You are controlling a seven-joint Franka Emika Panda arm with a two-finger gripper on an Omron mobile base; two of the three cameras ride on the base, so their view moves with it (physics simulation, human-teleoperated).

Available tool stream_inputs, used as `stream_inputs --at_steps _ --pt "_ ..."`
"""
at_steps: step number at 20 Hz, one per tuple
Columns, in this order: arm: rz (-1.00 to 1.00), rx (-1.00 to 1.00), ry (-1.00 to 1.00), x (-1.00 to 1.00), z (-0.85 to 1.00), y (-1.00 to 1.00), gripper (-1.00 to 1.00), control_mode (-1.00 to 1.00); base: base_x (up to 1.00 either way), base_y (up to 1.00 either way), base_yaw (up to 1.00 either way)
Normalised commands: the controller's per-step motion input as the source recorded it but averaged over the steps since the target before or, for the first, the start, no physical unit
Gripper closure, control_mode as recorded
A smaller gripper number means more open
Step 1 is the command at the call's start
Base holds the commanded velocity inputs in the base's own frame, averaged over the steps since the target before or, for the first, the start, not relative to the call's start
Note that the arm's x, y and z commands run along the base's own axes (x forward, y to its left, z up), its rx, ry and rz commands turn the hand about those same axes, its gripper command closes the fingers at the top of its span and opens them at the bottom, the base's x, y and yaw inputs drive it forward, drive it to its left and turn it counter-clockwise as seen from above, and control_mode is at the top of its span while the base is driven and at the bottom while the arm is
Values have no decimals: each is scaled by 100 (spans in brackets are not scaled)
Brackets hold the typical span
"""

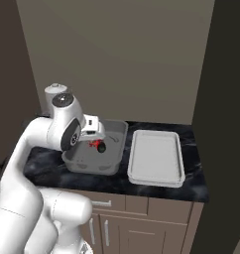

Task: Place one eggplant and one fish in each tupperware on the nearby counter, to pack two identical lunches.

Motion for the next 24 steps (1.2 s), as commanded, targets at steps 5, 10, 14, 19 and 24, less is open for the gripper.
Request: stream_inputs --at_steps 5,10,14,19,24 --pt "8 -1 -1 -20 1 0 -100 100 -80 0 26" --pt "0 0 0 0 0 0 -100 100 -100 0 14" --pt "0 0 0 0 0 0 -100 100 -100 0 1" --pt "0 0 0 0 0 0 -100 100 -100 17 -2" --pt "0 0 0 0 0 0 -100 100 -99 93 -29"
